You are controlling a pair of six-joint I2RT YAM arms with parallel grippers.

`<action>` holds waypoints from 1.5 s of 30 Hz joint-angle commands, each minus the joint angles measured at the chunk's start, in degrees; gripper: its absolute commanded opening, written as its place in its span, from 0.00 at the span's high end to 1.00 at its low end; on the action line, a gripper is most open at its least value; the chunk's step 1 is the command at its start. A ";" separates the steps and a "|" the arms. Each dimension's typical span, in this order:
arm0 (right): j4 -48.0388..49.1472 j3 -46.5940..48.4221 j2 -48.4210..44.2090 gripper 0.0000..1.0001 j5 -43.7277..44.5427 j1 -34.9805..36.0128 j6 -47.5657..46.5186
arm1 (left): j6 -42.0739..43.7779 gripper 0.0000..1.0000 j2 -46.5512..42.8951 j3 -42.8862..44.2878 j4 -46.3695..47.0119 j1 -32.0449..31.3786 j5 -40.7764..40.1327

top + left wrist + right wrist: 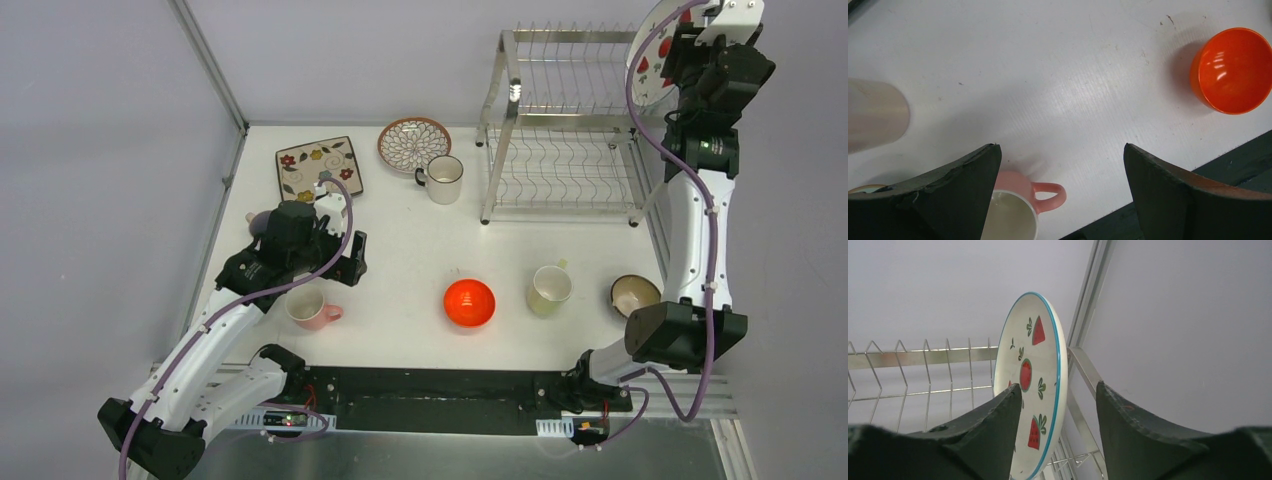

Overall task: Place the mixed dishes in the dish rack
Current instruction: Insert the plate into the dish rack, then pick up the plate from the corner of the board.

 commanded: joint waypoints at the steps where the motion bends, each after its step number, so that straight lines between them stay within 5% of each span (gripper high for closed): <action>1: -3.68 3.47 -2.66 0.35 0.43 -0.15 2.85 | 0.93 0.02 -0.42 -0.18 2.08 0.55 -0.39; 9: -16.33 6.94 -5.39 0.01 1.23 -0.06 11.29 | 0.94 0.02 -0.30 -0.12 2.08 0.57 -0.05; 25: -38.91 0.13 -21.12 0.00 -16.84 2.58 39.15 | -0.08 0.01 0.06 -0.36 1.88 0.57 -2.65; 45: -47.95 -33.54 -43.11 0.00 -29.00 7.26 42.37 | -1.16 0.08 10.64 7.49 3.82 0.57 -13.82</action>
